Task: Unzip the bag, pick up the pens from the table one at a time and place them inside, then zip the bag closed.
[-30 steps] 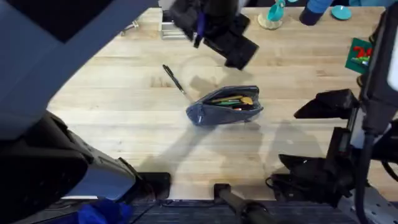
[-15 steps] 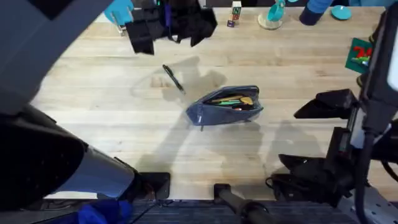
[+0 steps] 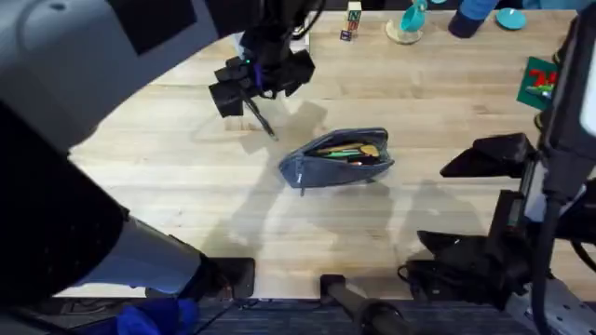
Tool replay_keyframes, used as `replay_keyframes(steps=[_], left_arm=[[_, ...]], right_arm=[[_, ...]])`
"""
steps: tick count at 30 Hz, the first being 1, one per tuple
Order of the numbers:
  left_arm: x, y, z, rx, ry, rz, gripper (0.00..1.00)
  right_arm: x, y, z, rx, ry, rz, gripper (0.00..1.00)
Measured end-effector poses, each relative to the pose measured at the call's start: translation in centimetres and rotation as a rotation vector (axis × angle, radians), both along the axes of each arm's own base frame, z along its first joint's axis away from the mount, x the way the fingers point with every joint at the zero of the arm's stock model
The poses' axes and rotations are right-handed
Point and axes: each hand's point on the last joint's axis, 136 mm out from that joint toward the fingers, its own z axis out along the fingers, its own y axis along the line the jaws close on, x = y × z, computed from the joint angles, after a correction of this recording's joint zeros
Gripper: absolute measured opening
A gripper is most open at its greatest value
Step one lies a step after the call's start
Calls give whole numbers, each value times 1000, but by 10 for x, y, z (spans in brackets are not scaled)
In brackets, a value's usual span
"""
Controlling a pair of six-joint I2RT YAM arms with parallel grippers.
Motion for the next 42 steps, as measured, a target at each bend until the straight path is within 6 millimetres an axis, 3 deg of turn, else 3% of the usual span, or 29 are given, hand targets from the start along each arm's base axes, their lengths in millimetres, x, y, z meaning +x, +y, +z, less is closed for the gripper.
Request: replay_keyframes(steps=[8,22,30,42], left_arm=[[15,24,-19,-75,-7,91,993],[11,22,-53,-89,24,88,994],[16,20,-94,-61,95,91,995],[21,17,-95,-68,78,83,997]], right_arm=[[0,0,0,0,1,0,998],[0,0,0,0,0,0,997],[0,0,0,0,0,0,997],[0,0,0,0,0,0,997]])
